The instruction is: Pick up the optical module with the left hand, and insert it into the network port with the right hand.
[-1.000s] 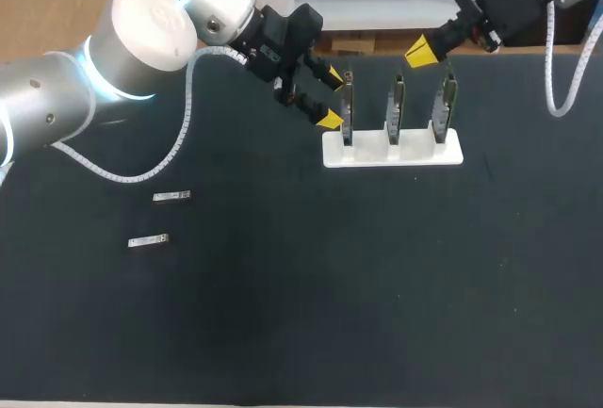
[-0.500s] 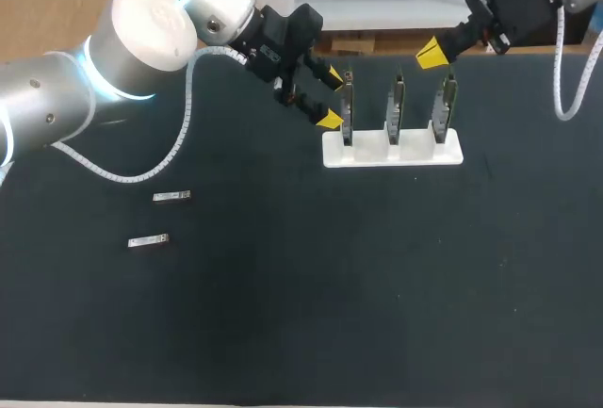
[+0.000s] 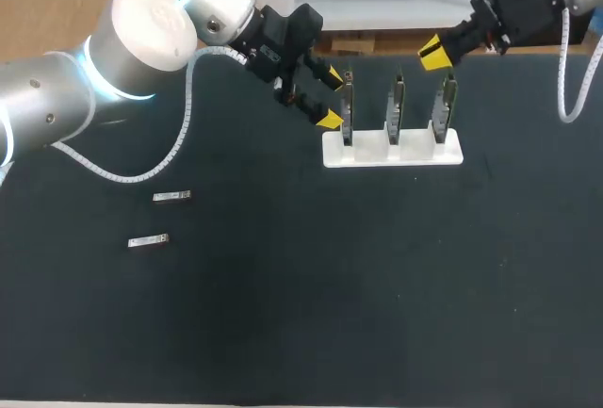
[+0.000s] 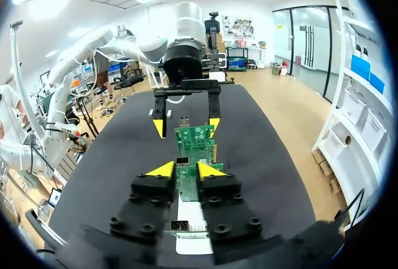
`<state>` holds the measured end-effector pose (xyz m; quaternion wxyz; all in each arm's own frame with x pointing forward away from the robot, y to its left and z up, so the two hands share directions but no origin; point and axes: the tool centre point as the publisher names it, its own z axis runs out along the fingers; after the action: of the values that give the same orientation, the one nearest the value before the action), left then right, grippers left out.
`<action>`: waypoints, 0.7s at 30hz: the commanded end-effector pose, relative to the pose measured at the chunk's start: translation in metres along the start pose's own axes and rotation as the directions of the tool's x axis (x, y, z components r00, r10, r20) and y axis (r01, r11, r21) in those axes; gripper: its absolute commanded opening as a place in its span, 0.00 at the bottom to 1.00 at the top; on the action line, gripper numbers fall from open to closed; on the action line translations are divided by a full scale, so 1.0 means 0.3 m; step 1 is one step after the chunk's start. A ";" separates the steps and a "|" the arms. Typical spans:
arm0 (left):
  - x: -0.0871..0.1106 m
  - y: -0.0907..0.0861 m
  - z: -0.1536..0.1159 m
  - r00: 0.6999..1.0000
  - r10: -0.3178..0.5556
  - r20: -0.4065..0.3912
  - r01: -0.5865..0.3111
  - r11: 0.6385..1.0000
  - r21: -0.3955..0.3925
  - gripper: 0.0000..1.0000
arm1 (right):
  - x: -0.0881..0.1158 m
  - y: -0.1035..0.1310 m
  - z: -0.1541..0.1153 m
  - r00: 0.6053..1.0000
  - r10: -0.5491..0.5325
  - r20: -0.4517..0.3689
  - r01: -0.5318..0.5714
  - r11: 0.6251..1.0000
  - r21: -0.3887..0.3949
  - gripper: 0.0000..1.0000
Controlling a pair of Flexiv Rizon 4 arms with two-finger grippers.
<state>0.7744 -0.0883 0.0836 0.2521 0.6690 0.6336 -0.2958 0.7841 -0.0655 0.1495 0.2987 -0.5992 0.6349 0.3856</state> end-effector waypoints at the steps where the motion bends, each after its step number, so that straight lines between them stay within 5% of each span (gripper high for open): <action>1: -0.001 0.002 0.000 1.000 -0.002 -0.003 0.002 1.000 0.001 1.00 | 0.001 0.013 0.000 1.000 -0.001 0.001 0.001 1.000 0.008 1.00; 9: 0.011 0.005 -0.024 0.999 0.011 -0.036 -0.012 1.000 -0.016 1.00 | 0.001 0.013 0.000 1.000 -0.001 0.001 0.001 1.000 0.008 1.00; 21: 0.195 -0.071 -0.156 0.942 0.068 -0.329 -0.088 0.995 -0.046 1.00 | 0.001 0.013 0.000 1.000 -0.001 0.001 0.001 1.000 0.008 1.00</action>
<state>0.7728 -0.0266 0.0675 0.1825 0.7253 0.6415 -0.1707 0.7824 -0.0657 0.1498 0.2996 -0.5987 0.6355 0.3845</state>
